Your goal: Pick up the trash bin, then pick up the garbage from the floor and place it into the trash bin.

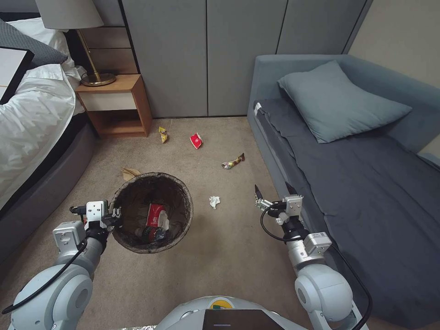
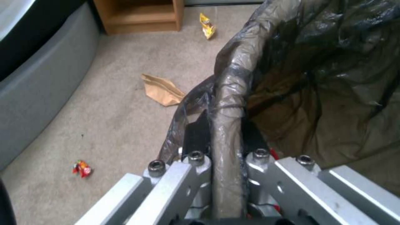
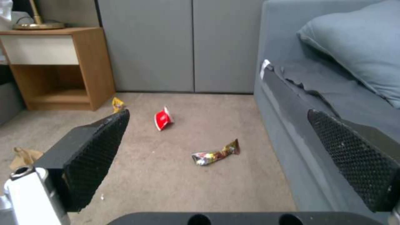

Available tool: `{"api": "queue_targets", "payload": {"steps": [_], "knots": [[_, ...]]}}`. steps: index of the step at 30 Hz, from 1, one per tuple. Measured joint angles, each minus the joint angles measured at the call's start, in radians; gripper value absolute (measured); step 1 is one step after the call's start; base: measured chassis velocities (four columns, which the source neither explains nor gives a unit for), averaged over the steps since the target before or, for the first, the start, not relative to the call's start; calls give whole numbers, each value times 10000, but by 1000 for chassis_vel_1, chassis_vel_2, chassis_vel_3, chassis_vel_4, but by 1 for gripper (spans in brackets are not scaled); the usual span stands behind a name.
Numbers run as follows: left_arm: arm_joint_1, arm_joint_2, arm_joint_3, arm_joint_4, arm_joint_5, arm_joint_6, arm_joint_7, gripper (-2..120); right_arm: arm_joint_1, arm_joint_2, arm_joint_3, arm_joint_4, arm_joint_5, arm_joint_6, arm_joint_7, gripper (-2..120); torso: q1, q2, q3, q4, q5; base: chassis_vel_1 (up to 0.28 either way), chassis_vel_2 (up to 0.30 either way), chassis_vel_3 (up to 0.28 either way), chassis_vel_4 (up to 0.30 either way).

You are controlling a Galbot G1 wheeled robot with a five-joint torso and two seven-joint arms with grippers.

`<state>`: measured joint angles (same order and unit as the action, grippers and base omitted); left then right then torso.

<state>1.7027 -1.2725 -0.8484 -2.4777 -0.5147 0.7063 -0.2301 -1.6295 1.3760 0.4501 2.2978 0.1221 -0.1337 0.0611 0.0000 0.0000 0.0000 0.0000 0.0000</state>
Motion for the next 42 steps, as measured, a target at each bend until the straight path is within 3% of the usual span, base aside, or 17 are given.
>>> {"api": "queue_targets", "payload": {"steps": [42], "knots": [[-67, -3, -36, 63, -10, -20, -3, 3, 133, -105, -38, -160, 37, 4, 9, 100, 0, 0, 0, 0, 0, -98, 90, 95, -93]]}}
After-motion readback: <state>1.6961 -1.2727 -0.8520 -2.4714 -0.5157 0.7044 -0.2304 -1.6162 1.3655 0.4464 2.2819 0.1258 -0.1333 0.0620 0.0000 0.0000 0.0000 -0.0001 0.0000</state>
